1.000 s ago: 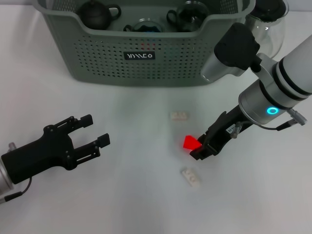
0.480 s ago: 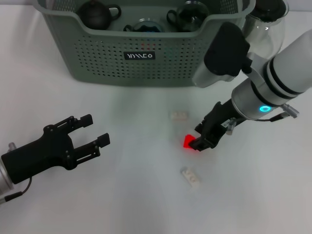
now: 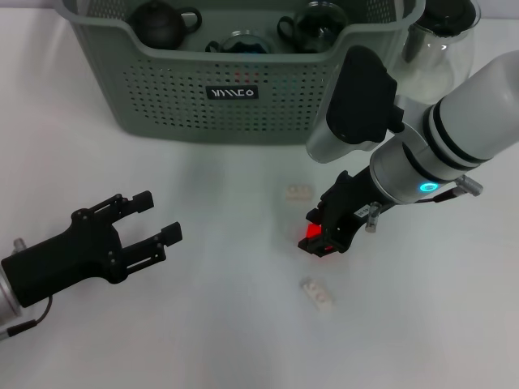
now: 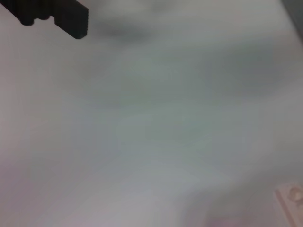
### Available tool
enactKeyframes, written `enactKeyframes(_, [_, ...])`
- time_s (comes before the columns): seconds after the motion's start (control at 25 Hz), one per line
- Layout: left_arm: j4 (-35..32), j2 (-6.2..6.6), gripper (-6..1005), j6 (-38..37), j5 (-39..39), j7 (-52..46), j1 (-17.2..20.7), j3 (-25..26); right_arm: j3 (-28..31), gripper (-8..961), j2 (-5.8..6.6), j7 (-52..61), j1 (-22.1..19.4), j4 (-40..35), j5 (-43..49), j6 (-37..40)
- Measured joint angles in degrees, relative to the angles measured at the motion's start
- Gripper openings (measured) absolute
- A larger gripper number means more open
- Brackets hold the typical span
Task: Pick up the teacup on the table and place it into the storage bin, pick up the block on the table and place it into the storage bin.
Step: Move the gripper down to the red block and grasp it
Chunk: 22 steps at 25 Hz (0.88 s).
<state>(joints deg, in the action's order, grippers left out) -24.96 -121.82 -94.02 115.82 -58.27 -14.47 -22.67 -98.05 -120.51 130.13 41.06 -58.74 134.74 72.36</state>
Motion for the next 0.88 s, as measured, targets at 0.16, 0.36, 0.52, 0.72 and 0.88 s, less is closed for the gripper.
enactKeyframes(0.16, [0.0, 0.0, 761, 0.03, 0.0, 0.0, -0.01, 0.0, -0.52, 465, -0.04, -0.19, 0.22, 0.5, 0.12, -0.68])
enactKeyframes(0.36, [0.0, 0.0, 761, 0.07, 0.0, 0.04, 0.11, 0.0, -0.72, 466, 0.01, -0.2, 0.0, 0.44, 0.16, -1.49])
enactKeyframes(0.52, [0.0, 0.0, 761, 0.07, 0.01, 0.05, 0.17, 0.0, -0.81, 466, -0.03, -0.35, -0.25, 0.07, -0.26, -1.38])
enactKeyframes(0.72, [0.0, 0.0, 761, 0.07, 0.11, 0.06, 0.23, 0.0, -0.83, 466, 0.1, -0.54, -0.45, 0.02, -0.45, -1.47])
enactKeyframes(0.88, [0.0, 0.0, 761, 0.11, 0.14, 0.1, 0.28, 0.0, -0.96, 466, -0.04, -0.93, -0.34, 1.13, -0.18, -2.19])
